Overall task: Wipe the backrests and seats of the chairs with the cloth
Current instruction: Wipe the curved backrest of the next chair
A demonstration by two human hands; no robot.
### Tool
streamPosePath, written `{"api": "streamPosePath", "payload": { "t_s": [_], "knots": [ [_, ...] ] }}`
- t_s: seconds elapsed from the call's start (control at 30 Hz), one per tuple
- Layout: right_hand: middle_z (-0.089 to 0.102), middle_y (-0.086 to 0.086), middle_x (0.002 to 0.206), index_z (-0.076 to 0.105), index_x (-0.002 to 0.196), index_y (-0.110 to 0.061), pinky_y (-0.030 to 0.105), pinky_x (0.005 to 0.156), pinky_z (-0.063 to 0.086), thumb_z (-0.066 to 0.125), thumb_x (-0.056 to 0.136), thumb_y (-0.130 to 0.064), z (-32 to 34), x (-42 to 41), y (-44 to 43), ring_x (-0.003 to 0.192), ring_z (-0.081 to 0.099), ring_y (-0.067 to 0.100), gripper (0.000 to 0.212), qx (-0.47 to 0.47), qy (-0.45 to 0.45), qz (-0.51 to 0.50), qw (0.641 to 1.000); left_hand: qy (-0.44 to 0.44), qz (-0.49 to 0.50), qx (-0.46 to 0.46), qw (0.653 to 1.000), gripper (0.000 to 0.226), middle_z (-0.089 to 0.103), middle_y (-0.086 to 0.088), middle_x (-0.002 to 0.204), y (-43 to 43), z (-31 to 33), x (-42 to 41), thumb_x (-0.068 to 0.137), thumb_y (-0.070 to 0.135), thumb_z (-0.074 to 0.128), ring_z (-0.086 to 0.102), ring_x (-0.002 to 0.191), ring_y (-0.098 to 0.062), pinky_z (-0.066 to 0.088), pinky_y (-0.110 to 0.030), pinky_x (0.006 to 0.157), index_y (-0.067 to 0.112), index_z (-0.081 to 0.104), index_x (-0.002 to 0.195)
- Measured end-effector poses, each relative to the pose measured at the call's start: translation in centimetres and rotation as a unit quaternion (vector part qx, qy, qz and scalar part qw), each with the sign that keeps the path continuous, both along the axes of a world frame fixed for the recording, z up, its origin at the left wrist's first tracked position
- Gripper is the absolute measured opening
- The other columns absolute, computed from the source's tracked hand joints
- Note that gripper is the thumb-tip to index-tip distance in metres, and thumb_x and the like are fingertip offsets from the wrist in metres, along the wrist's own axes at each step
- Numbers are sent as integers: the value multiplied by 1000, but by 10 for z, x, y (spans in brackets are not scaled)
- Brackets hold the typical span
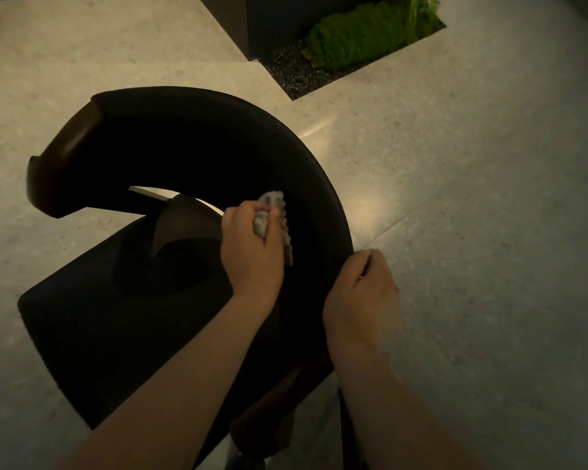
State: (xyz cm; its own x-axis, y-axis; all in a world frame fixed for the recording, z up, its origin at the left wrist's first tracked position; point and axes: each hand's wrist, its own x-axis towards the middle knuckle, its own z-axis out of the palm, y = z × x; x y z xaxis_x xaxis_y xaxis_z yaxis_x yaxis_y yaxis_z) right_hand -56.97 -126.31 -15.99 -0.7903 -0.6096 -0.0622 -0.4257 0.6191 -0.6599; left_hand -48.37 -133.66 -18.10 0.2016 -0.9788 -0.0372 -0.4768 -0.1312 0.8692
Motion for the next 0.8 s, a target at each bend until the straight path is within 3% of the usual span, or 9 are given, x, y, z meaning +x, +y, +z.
{"api": "streamPosePath", "payload": {
  "t_s": [0.07,0.17,0.33,0.43,0.67,0.8],
  "knots": [
    [46,-5,59,46,70,-19,23,48,26,33,98,-29,1,1,0,50,41,7,32,-3,-5,-3,1000,41,-26,-26,998,13,52,-1,102,0,7,-3,96,30,57,51,78,6,39,-1,68,17,56,94],
    [46,-4,60,42,69,-18,27,47,22,35,97,-26,0,0,-1,52,40,8,31,-5,1,-17,1000,82,-69,-87,990,12,52,0,97,2,22,-26,95,29,59,52,80,2,41,-6,69,19,57,90],
    [45,-4,59,44,69,-15,27,47,21,39,98,-21,-5,0,-3,52,39,7,30,-15,28,-28,999,33,-81,-112,990,20,54,-3,97,1,20,-42,94,28,60,56,82,-15,52,-33,71,9,61,93],
    [44,-6,58,45,69,-14,26,47,22,39,98,-20,-6,1,-4,51,38,6,30,-16,36,-27,999,25,-79,-126,989,21,55,-5,96,-1,15,-38,95,28,58,56,82,-17,52,-35,69,7,60,94],
    [43,-5,56,46,69,-16,25,48,22,29,94,-31,-5,3,-2,49,38,9,34,-15,56,-18,998,48,-42,-40,997,17,51,2,98,0,-1,-13,98,31,52,55,81,-11,53,-33,72,14,56,95],
    [41,-7,56,41,66,-20,26,47,19,33,96,-26,-4,3,-4,49,37,6,31,-11,60,-28,998,92,-78,-92,988,21,52,0,98,-6,16,-22,96,32,55,56,82,-13,50,-27,70,11,59,94]
  ]
}}
